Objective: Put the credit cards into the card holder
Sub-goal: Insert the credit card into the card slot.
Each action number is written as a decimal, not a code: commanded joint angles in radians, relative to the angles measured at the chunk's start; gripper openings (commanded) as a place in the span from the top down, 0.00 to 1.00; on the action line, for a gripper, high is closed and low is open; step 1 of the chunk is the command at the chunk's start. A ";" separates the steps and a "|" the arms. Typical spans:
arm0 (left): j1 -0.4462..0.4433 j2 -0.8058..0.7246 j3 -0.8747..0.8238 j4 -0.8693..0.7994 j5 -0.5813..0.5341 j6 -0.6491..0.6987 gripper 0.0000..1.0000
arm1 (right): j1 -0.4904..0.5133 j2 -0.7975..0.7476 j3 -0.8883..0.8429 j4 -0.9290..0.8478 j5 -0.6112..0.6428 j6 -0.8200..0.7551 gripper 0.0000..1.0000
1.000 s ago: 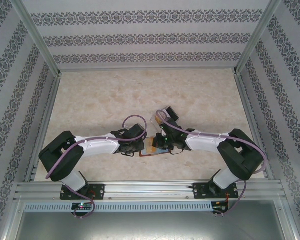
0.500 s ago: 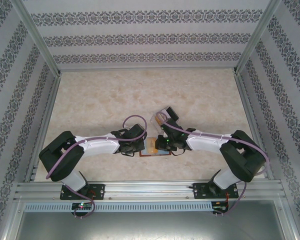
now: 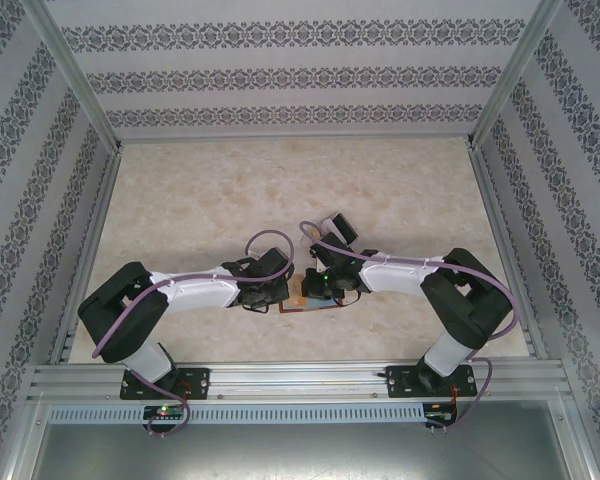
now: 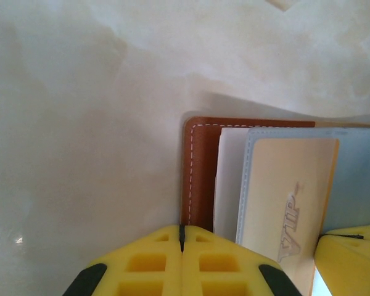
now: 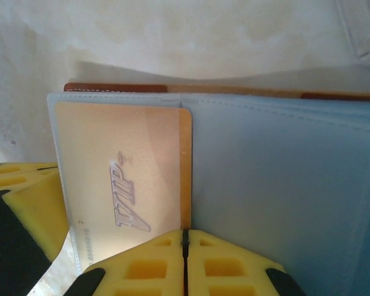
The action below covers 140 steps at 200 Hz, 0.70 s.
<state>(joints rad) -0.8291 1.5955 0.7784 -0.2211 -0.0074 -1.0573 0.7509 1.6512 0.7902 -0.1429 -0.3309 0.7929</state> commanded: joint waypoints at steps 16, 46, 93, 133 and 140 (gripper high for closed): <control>0.005 0.015 0.018 -0.034 -0.025 0.012 0.93 | 0.015 -0.036 0.029 -0.032 0.027 -0.037 0.88; 0.007 -0.009 0.021 -0.068 -0.060 0.015 0.92 | -0.004 -0.128 0.010 -0.120 0.134 -0.069 0.82; 0.007 -0.002 0.035 -0.088 -0.070 0.031 0.92 | -0.050 -0.055 -0.018 -0.211 0.203 -0.122 0.88; 0.006 0.008 0.032 -0.089 -0.072 0.028 0.93 | -0.052 -0.071 -0.026 -0.280 0.304 -0.122 0.90; 0.007 0.008 0.033 -0.089 -0.072 0.027 0.93 | -0.054 -0.085 -0.024 -0.280 0.301 -0.122 0.89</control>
<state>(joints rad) -0.8291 1.5955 0.7925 -0.2600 -0.0540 -1.0512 0.7029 1.5799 0.7853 -0.3012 -0.1318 0.6956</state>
